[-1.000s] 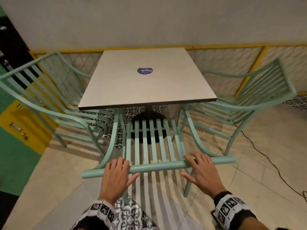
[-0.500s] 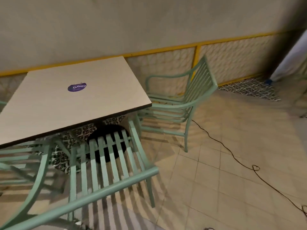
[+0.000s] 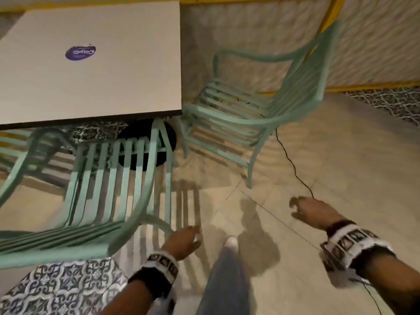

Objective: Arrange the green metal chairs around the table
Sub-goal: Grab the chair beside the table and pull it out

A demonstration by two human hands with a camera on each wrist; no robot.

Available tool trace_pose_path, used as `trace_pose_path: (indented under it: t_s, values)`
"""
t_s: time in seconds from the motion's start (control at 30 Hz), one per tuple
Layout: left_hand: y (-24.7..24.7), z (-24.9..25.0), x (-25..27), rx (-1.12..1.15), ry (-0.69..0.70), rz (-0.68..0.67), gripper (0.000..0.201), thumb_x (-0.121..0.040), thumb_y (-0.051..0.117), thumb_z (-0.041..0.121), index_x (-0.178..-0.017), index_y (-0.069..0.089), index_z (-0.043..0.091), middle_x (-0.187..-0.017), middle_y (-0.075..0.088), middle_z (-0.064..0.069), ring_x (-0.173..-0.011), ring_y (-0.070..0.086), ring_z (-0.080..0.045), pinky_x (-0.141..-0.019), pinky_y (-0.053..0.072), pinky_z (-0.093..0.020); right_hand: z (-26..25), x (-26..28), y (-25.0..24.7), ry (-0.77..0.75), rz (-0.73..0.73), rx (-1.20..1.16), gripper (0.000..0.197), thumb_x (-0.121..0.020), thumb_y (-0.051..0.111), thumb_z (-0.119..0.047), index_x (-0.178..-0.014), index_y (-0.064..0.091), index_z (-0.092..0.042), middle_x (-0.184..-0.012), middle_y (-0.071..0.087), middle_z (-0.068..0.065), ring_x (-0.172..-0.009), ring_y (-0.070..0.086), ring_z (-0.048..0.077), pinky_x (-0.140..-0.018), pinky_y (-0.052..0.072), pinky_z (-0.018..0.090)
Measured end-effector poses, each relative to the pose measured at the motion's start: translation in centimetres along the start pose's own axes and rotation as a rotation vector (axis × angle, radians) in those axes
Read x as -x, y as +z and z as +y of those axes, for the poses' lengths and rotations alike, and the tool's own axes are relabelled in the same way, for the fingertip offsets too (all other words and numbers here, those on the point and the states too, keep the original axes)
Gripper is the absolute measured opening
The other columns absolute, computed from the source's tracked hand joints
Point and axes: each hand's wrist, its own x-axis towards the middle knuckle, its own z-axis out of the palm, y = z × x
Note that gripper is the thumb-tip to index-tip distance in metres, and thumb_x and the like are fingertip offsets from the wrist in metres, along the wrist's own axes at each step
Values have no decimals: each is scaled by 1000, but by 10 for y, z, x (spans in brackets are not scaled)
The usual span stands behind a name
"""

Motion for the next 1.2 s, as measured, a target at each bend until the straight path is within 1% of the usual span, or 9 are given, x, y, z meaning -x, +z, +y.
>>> trace_pose_path:
  t_s: [0.17, 0.4, 0.47, 0.53, 0.6, 0.77, 0.87, 1.0, 1.2]
  values:
    - [-142, 50, -145, -148, 31, 331, 57, -93, 45, 33, -141, 26, 7, -144, 34, -15, -128, 36, -31, -104, 34, -41, -20, -158, -114, -21, 436, 80, 42, -91, 47, -32, -125, 41, -10, -126, 49, 15, -114, 45, 32, -87, 40, 41]
    - [-272, 80, -318, -184, 71, 459, 75, -86, 51, 50, -140, 27, 4, -142, 35, -15, -127, 36, -31, -106, 33, -40, 39, -288, -131, 165, 270, 41, 57, -86, 44, -57, -118, 50, -10, -118, 59, 11, -108, 54, 28, -85, 42, 36]
    - [-282, 76, -350, -231, 19, 347, 80, -82, 49, 59, -138, 30, 5, -140, 39, -15, -126, 38, -31, -105, 34, -41, 55, -298, -114, 96, 329, 42, 53, -71, 67, -55, -90, 63, -5, -81, 71, 13, -73, 68, 24, -60, 50, 26]
    - [-287, 67, -371, -308, -24, 252, 76, -79, 44, 67, -127, 47, 8, -134, 49, -15, -121, 45, -31, -102, 35, -41, 67, -308, -102, 29, 381, 50, 55, -32, 90, -45, -53, 59, -6, -39, 56, 6, -31, 54, 19, -32, 40, 18]
    - [-288, 61, -382, -378, -59, 183, 72, -78, 37, 73, -105, 62, 11, -115, 62, -11, -105, 54, -29, -95, 39, -39, 80, -320, -95, -21, 405, 107, 57, -18, 93, -40, -44, 54, -6, -31, 48, 1, -22, 46, 16, -28, 34, 15]
    - [-280, 97, -407, -348, -10, 121, 74, -68, 33, 84, -75, 58, 15, -72, 58, 2, -69, 51, -19, -66, 41, -31, 154, -310, -111, -60, 362, 214, 51, -86, 43, -60, -93, 56, -11, -67, 69, 3, -53, 65, 18, -45, 44, 22]
    - [-272, 141, -424, -366, -11, 83, 78, -66, 36, 84, -72, 63, 12, -66, 58, 1, -69, 58, -21, -66, 41, -32, 219, -307, -112, -138, 422, 249, 71, -88, 18, -61, -65, 60, -9, -38, 52, 4, -29, 48, 18, -34, 39, 22]
    - [-252, 179, -440, -298, -8, 167, 86, -60, 27, 90, -64, 63, 12, -59, 56, 0, -61, 58, -21, -70, 42, -36, 282, -320, -122, -145, 558, 329, 74, -85, 3, -69, -38, 34, -22, -29, 24, -2, -23, 24, 13, -30, 16, 13]
    - [-270, 167, -450, -281, -61, 293, 85, -61, 29, 90, -67, 62, 11, -67, 63, -4, -63, 57, -21, -63, 40, -30, 270, -330, -163, -221, 351, 389, 55, -82, 20, -73, -74, 46, -25, -81, 67, -4, -76, 64, 15, -58, 38, 27]
